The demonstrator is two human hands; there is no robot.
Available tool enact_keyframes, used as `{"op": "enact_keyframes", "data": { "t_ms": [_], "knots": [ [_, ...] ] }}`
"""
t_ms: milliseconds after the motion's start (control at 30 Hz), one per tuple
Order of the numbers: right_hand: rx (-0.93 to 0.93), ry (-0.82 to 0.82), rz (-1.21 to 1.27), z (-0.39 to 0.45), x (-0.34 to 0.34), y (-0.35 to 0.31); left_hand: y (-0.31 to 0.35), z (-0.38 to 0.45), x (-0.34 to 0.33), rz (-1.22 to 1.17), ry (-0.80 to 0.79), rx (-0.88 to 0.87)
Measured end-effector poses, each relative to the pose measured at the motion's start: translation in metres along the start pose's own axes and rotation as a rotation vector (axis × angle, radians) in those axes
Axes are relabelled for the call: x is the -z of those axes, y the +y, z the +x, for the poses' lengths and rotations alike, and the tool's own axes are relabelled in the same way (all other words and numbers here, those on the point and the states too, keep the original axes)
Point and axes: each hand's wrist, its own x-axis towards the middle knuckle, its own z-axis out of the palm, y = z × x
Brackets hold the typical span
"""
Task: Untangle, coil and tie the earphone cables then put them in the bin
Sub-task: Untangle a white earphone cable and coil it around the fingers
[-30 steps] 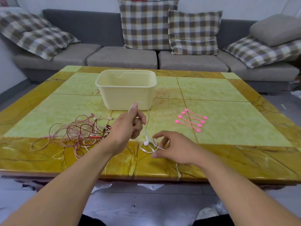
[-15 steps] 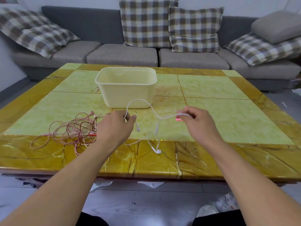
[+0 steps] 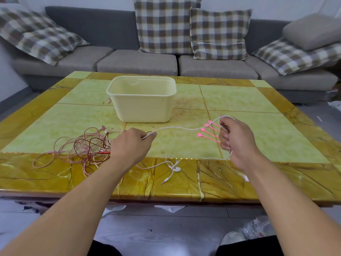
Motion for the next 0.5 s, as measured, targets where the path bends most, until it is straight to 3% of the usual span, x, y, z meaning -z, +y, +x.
{"op": "enact_keyframes", "data": {
  "t_ms": [200,400,500],
  "knots": [
    [0.013,-0.009,-0.274,-0.003,0.002,0.001,-0.003,0.002,-0.003,-0.154,0.116,-0.011],
    [-0.071,-0.219,-0.155,-0.002,-0.004,0.006,0.010,-0.010,-0.011,-0.248,0.239,-0.366],
    [-0.072,-0.305,-0.072,-0.006,-0.010,0.004,0.024,-0.021,-0.018,-0.337,-0.043,-0.485]
  ]
}}
